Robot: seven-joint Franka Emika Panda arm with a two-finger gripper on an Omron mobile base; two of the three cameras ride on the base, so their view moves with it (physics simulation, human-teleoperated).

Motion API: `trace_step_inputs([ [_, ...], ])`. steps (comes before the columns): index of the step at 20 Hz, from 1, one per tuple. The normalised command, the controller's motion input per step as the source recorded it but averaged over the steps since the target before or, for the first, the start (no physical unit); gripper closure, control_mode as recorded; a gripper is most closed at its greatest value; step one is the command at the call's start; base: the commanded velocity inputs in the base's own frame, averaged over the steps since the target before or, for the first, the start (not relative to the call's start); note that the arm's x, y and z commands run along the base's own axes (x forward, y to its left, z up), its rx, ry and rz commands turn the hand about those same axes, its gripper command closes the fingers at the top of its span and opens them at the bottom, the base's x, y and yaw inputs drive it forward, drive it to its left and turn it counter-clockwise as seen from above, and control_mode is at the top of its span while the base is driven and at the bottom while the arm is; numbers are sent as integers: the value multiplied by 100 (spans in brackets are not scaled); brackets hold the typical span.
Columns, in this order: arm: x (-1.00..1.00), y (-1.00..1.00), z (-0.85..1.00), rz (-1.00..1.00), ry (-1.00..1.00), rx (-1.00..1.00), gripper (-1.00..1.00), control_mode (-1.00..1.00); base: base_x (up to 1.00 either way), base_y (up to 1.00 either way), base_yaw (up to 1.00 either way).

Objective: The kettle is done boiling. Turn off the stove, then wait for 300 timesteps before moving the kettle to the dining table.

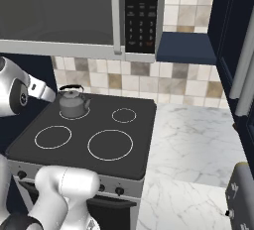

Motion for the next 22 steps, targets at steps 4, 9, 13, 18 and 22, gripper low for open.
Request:
trace_step_inputs([
  [4, 28, 0, -1, 0, 0, -2, -100, -100, 0, 0, 0],
  [9, 25, 0, -4, 0, -2, -3, -100, -100, 0, 0, 0],
  [13, 28, 0, -2, 0, -1, -3, -100, -100, 0, 0, 0],
  [18, 23, 0, -3, 0, 0, 0, -100, -100, 0, 0, 0],
  [22, 10, 0, -20, 0, 0, 0, -100, -100, 0, 0, 0],
])
